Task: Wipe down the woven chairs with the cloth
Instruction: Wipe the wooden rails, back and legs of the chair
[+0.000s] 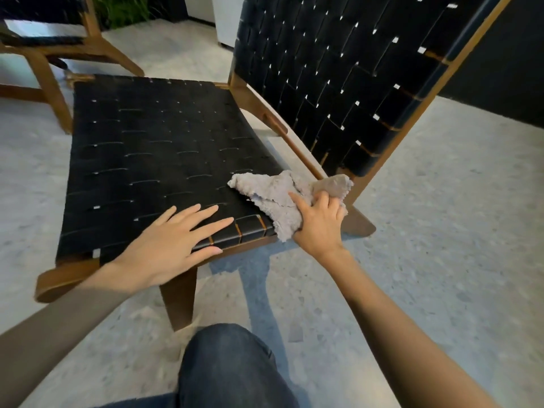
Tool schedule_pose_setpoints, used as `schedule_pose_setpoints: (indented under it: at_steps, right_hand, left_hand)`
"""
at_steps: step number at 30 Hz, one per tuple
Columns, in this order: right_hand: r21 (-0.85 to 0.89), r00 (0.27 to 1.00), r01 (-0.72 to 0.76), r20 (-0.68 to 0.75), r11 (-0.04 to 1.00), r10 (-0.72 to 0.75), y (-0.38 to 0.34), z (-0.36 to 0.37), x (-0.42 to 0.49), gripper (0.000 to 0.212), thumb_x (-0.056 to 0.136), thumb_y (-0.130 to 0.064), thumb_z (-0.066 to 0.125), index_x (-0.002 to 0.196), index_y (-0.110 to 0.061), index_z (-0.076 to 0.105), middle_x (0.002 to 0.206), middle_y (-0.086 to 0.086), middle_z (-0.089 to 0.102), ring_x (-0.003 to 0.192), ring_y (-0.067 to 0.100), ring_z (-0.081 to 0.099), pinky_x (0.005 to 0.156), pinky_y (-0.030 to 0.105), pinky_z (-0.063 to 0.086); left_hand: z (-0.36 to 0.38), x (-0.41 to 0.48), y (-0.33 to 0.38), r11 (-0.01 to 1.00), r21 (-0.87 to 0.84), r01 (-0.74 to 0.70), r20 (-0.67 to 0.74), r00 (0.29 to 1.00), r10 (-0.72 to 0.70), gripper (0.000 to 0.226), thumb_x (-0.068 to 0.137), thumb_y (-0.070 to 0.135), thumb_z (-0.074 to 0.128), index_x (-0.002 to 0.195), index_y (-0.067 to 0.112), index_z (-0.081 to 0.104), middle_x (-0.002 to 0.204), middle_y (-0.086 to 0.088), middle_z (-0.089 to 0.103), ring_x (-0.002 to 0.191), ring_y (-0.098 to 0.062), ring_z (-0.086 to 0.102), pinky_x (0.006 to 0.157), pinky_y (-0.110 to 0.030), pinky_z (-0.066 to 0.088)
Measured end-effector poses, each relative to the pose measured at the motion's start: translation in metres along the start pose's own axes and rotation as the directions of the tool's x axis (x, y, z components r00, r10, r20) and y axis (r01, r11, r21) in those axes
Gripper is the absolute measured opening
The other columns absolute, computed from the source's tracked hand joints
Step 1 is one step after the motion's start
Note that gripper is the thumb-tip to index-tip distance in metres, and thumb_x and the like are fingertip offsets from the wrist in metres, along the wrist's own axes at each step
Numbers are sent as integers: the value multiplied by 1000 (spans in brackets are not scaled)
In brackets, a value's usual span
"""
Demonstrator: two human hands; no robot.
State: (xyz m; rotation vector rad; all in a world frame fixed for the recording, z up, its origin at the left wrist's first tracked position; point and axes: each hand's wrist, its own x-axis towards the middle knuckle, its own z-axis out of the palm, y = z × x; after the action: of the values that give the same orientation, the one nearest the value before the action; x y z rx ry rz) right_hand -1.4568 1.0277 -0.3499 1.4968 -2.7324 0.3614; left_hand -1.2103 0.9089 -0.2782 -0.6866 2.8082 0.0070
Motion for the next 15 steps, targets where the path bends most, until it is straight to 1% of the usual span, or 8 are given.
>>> schedule_pose_setpoints:
  at_steps: [2,5,8,10,11,13,15]
  right_hand:
    - [35,999,-41,11,999,41,-6,-1,-1,74,79,-36,67,145,-36,33,127,16,31,113,37,28,90,42,17]
    - [62,996,-63,73,996,58,-9,-10,2,73,78,-35,68,144,-36,37,127,16,33,114,39,30,94,44,24]
    - [126,994,-33,104,991,20,-3,-21,7,57,83,-30,63,137,-38,48,123,12,44,115,36,38,95,42,29]
    - [222,997,-29,73,975,14,0,-24,9,47,86,-24,58,132,-35,56,121,12,53,112,32,49,93,39,39]
    - [246,998,-34,54,969,21,0,-24,9,45,87,-23,56,131,-34,58,123,13,55,110,32,52,90,38,43]
    - [199,997,-67,38,978,60,-1,-23,10,50,89,-20,52,138,-32,51,127,17,52,109,35,53,84,38,46]
    - [97,995,-98,39,990,95,-4,-21,13,57,91,-19,48,146,-28,36,125,23,51,104,40,54,75,39,45]
  left_hand:
    - [2,3,0,1000,11,-2,-8,1000,2,55,75,71,-7,126,63,-25,155,18,-8,145,-11,-3,116,-38,1]
    - [3,2,2,1000,23,-1,-19,1000,2,59,76,70,-7,132,59,-22,157,15,-5,146,-13,-2,117,-41,2]
    - [4,2,2,999,33,-3,-53,999,5,60,78,67,-6,136,54,-18,158,12,0,146,-16,2,117,-43,5]
    - [6,2,2,999,44,-2,-66,998,5,60,80,66,-5,137,53,-17,158,10,1,146,-17,3,117,-43,6]
    - [8,1,2,999,47,3,-77,997,0,60,81,66,-4,137,52,-16,158,10,3,146,-18,5,117,-43,7]
    - [12,0,1,997,70,17,-114,993,-9,60,84,65,-1,140,50,-12,158,8,8,146,-18,10,116,-43,11]
    - [13,-2,3,992,114,46,-168,985,-26,61,88,64,6,146,46,-2,157,5,17,144,-21,18,115,-42,18]
